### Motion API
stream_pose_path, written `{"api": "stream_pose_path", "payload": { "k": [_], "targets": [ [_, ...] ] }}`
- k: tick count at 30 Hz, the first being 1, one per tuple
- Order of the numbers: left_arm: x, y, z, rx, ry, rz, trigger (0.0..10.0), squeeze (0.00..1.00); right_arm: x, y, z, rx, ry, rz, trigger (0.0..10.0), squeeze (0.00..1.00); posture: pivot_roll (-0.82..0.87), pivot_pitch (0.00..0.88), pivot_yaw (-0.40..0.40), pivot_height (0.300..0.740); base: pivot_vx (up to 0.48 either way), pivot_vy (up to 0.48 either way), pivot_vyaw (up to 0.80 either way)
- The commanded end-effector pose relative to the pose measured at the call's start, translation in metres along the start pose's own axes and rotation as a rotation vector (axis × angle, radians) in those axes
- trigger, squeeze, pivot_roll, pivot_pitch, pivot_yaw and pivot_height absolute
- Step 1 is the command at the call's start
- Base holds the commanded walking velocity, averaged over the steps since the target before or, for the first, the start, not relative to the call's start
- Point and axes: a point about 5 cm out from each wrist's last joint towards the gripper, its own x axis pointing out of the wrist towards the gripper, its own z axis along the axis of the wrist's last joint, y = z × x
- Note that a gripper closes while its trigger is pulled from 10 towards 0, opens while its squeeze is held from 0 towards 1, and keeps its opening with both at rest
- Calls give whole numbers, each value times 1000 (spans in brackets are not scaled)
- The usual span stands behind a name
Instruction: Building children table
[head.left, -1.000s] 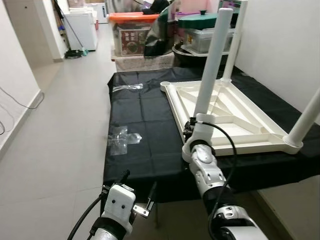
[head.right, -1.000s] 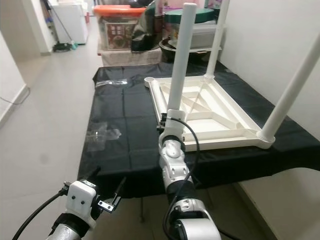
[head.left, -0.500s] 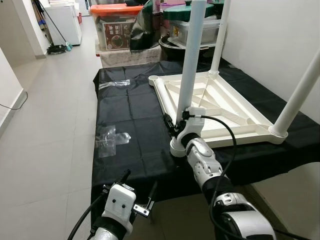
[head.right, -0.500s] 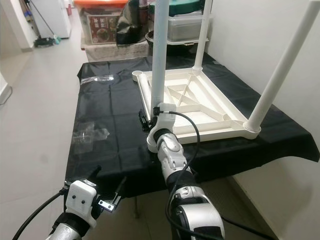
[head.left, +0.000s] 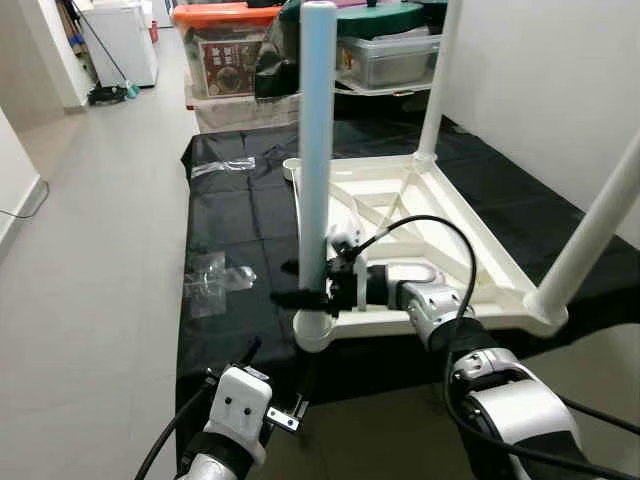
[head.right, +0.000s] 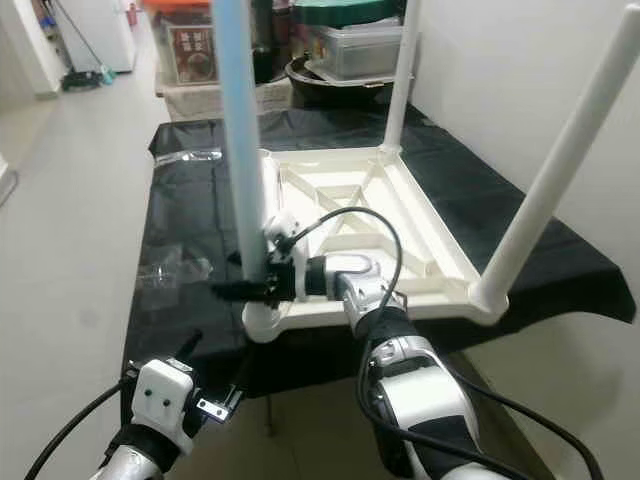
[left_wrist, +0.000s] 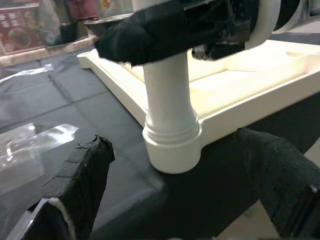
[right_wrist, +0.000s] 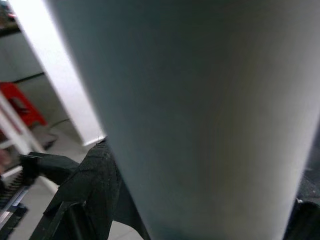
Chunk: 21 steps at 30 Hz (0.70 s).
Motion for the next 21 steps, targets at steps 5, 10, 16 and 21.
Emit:
{"api": "stream_pose_path", "payload": {
  "k": [5, 10, 16, 21],
  "targets": [
    [-2, -1, -5, 0, 25, 0, 10000, 0, 14, 6, 1, 29, -22, 60, 0, 0, 79, 0, -17, 740, 0, 0, 0],
    [-2, -1, -5, 0, 26, 0, 10000, 0, 14, 2, -1, -1, -12, -22, 0, 0, 79, 0, -17, 740, 0, 0, 0],
    [-3, -1, -6, -3, 30, -5, 10000, 0, -14, -31, -15, 12, -2, -734, 0, 0, 58, 0, -2, 740, 0, 0, 0],
    [-3, -1, -7, -3, 32, -10, 10000, 0, -59, -45, -35, 183, -50, -1347, 0, 0, 51, 0, 0, 740, 0, 0, 0]
  ]
}}
